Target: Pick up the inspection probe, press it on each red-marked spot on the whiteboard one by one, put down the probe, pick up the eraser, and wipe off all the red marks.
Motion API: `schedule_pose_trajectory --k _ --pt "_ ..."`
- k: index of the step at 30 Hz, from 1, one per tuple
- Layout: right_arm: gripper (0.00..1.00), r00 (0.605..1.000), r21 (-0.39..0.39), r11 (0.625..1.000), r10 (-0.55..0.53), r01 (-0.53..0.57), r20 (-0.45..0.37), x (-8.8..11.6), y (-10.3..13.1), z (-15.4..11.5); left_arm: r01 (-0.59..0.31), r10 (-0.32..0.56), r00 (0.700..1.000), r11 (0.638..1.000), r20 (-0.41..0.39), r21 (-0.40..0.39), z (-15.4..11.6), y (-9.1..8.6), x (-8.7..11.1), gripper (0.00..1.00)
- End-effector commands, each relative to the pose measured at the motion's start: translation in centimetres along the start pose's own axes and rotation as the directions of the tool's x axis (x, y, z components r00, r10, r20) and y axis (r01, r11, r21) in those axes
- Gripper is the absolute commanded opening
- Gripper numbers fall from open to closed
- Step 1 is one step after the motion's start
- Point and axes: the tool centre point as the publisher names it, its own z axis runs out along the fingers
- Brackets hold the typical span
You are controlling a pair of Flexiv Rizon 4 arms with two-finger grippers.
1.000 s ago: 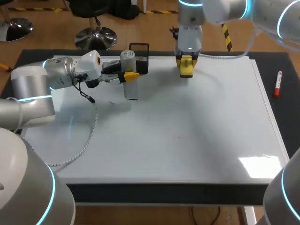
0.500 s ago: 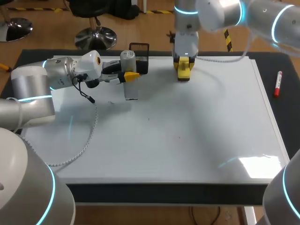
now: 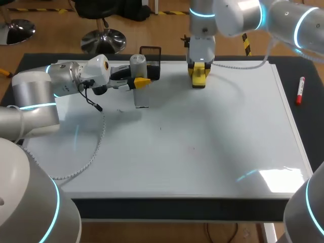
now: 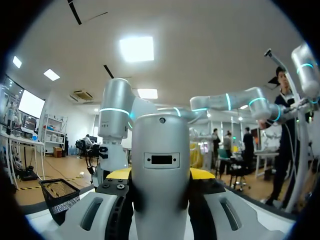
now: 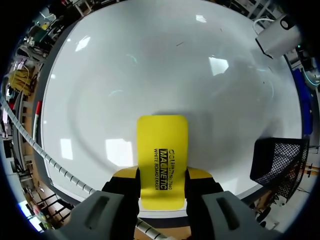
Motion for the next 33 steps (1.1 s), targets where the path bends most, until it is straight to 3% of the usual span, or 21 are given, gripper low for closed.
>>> schedule_pose_trajectory --k 1,2,4,14,25,33 --pt "0.39 1.000 -0.004 1.000 -0.007 0.007 -0.009 0.0 -0.3 0.2 -0.002 0.002 1.000 1.000 0.002 0.000 0.0 -0.1 0.1 0.00" --pt "0.43 1.000 -0.004 1.000 -0.009 0.009 -0.009 0.0 -0.3 0.2 -0.002 0.002 1.000 1.000 0.002 0.000 0.0 -0.1 0.1 0.00" --pt "1.00 1.000 -0.004 1.000 -0.005 0.005 -0.008 0.0 -0.3 0.1 -0.002 0.002 1.000 1.000 0.002 0.000 0.0 -0.1 0.1 0.00" --pt "1.00 0.999 -0.002 0.999 0.040 -0.040 0.030 0.9 0.2 -1.5 -0.002 0.002 1.000 1.000 0.002 0.000 0.0 -0.1 0.1 0.00" --pt "1.00 0.992 0.043 0.995 0.086 -0.091 0.096 2.1 2.2 -6.7 -0.002 0.002 1.000 1.000 0.002 0.000 0.0 -0.1 0.1 0.00" --pt "1.00 0.957 0.042 0.969 0.232 -0.243 0.176 4.5 2.6 -10.5 -0.002 0.002 1.000 1.000 0.002 0.000 0.0 -0.1 0.1 0.00"
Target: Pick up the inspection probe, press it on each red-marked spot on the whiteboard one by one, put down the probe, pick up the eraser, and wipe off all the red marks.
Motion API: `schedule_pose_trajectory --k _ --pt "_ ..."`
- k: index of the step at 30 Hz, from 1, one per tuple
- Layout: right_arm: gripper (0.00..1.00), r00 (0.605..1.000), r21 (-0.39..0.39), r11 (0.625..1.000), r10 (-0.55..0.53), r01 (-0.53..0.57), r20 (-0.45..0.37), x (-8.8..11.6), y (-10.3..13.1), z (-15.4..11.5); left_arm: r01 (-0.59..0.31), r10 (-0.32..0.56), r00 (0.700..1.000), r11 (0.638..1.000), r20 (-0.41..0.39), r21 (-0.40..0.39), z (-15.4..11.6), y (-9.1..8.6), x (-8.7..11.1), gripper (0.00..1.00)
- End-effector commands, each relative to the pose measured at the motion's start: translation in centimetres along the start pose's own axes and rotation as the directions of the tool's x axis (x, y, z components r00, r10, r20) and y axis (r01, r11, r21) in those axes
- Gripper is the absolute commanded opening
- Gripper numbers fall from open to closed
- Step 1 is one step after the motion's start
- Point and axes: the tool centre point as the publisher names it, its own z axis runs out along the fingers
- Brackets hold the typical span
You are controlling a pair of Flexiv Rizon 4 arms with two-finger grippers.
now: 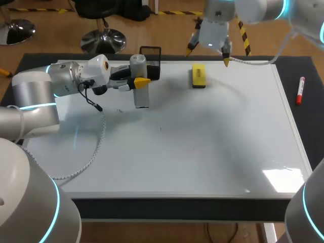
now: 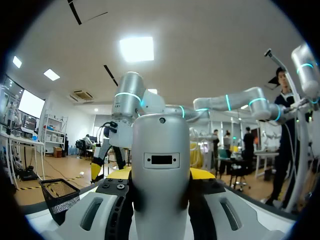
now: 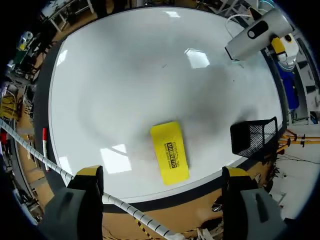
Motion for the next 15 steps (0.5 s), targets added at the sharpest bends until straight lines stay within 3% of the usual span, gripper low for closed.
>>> schedule_pose_trajectory --k 1,15 --pt "1.00 0.998 0.033 0.999 0.043 -0.044 0.037 2.0 0.8 -3.4 -0.002 0.002 1.000 1.000 0.002 0.000 0.0 -0.1 0.1 0.00" --pt "1.00 0.942 -0.036 0.980 0.199 -0.197 0.269 5.2 0.3 -9.1 -0.002 0.002 1.000 1.000 0.002 0.000 0.0 -0.1 0.1 0.00"
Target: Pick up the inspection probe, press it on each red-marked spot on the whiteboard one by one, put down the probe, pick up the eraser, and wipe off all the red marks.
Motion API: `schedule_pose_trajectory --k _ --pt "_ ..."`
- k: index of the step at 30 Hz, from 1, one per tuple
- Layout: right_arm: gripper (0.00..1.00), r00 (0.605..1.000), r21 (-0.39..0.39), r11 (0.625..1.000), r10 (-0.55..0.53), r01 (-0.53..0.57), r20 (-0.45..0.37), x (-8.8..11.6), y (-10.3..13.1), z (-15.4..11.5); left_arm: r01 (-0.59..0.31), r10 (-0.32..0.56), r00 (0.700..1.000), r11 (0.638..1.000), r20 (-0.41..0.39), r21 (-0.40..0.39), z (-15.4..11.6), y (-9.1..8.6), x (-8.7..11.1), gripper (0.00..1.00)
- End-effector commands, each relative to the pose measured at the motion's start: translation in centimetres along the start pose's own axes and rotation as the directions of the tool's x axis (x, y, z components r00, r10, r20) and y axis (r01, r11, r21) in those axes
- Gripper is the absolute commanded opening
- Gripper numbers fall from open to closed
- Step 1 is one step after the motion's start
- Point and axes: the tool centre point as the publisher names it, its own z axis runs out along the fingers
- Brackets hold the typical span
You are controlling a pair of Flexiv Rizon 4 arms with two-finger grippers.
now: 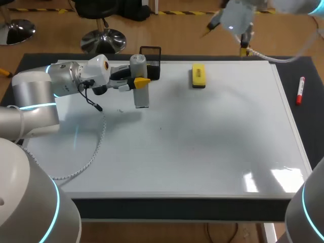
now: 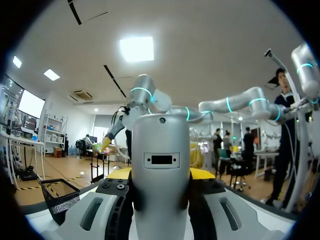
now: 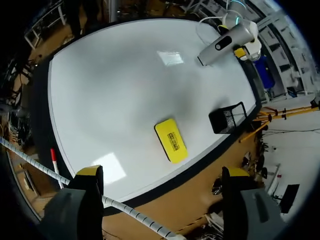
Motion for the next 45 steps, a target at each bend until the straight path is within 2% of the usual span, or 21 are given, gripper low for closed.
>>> schedule_pose_trajectory --k 1,7,14,18,22,26,27,29,39,41,43,45 --pt "1.00 0.997 -0.004 1.000 0.019 -0.019 0.081 1.5 0.1 -2.1 -0.002 0.002 1.000 1.000 0.002 0.000 0.0 -0.1 0.1 0.00" --pt "1.00 0.989 -0.024 0.995 0.103 -0.101 0.103 2.3 -0.4 -3.5 -0.002 0.002 1.000 1.000 0.002 0.000 0.0 -0.1 0.1 0.00" --pt "1.00 0.955 -0.071 0.963 0.267 -0.259 0.128 3.4 -1.3 -4.8 -0.002 0.002 1.000 1.000 0.002 0.000 0.0 -0.1 0.1 0.00" --pt "1.00 0.942 -0.097 0.956 0.289 -0.276 0.171 4.1 -1.5 -5.5 -0.002 0.002 1.000 1.000 0.002 0.000 0.0 -0.1 0.1 0.00" --pt "1.00 0.913 -0.120 0.930 0.365 -0.348 0.181 4.8 -1.6 -5.9 -0.002 0.002 1.000 1.000 0.002 0.000 0.0 -0.1 0.1 0.00" --pt "1.00 0.886 -0.185 0.911 0.405 -0.369 0.226 5.4 -1.7 -6.2 -0.002 0.002 1.000 1.000 0.002 0.000 0.0 -0.1 0.1 0.00" --pt "1.00 0.872 -0.191 0.892 0.445 -0.410 0.204 5.5 -1.7 -6.3 -0.002 0.002 1.000 1.000 0.002 0.000 0.0 -0.1 0.1 0.00" --pt "1.00 0.868 -0.219 0.894 0.437 -0.390 0.235 5.7 -1.6 -6.5 -0.002 0.002 1.000 1.000 0.002 0.000 0.0 -0.1 0.1 0.00" --pt "1.00 0.841 -0.256 0.881 0.462 -0.398 0.282 6.4 -1.2 -7.2 -0.002 0.002 1.000 1.000 0.002 0.000 0.0 -0.1 0.1 0.00" --pt "1.00 0.845 -0.260 0.887 0.449 -0.382 0.290 6.6 -1.1 -7.3 -0.002 0.002 1.000 1.000 0.002 0.000 0.0 -0.1 0.1 0.00" --pt "1.00 0.843 -0.258 0.877 0.468 -0.406 0.265 6.6 -1.0 -7.3 -0.002 0.002 1.000 1.000 0.002 0.000 0.0 -0.1 0.1 0.00" --pt "1.00 0.844 -0.262 0.884 0.453 -0.386 0.285 6.7 -0.9 -7.3 -0.002 0.002 1.000 1.000 0.002 0.000 0.0 -0.1 0.1 0.00"
